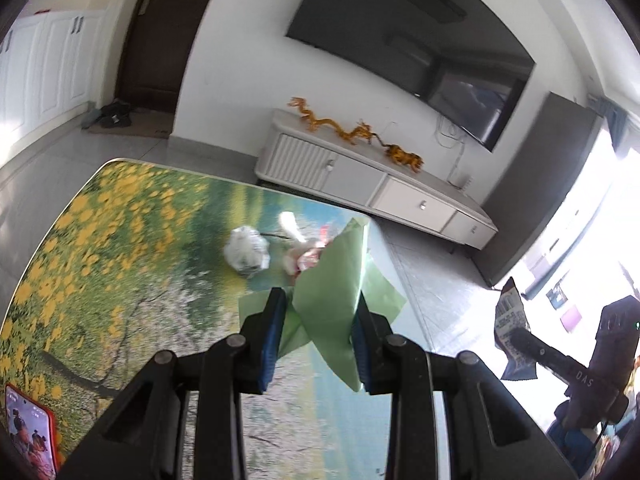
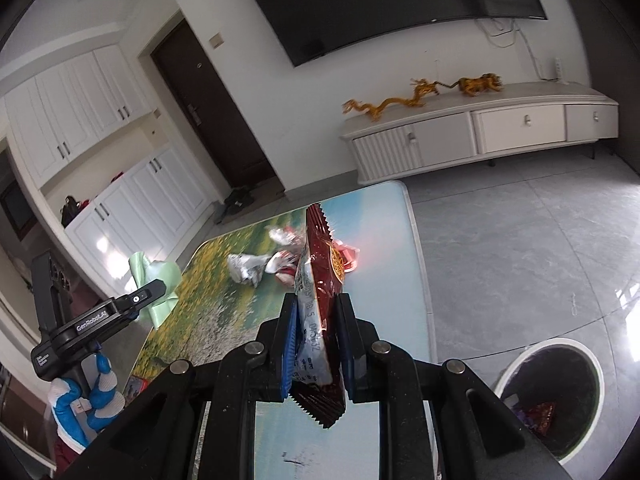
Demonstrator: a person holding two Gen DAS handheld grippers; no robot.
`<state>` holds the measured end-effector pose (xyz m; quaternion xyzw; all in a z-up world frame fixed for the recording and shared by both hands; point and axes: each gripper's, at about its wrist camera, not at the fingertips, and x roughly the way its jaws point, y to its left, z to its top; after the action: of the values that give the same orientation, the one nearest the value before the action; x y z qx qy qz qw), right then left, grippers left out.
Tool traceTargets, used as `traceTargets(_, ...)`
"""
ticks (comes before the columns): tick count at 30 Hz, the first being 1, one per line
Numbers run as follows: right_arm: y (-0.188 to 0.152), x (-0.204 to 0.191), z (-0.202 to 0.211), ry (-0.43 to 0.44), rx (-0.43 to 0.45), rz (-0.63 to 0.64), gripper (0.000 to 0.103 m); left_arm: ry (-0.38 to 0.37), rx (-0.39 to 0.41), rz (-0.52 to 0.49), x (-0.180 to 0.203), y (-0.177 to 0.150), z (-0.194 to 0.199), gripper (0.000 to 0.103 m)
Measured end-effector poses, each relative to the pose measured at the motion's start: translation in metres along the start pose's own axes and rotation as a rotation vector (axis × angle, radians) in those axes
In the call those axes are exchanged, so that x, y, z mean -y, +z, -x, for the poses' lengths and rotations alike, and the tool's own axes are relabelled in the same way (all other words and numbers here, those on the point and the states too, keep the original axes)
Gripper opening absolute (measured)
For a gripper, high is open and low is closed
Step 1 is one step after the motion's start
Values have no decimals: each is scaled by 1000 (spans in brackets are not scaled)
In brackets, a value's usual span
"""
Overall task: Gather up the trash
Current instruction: 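Carry the green paper and red wrapper toward the trash bin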
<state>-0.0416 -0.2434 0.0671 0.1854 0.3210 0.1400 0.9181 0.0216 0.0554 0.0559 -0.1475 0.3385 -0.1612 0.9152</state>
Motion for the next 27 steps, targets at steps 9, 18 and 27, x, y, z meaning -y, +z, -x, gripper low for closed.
traceTargets(9, 0, 57, 50, -107, 95, -95, 18, -62, -59, -133, 70, -5, -22, 30)
traceTargets(18, -16, 120, 70, -215, 110, -196, 18, -112, -152, -291, 151, -22, -66, 30)
traceTargets(27, -51, 193, 58, -292, 51, -329, 18, -165, -308, -429, 231, -60, -137, 30)
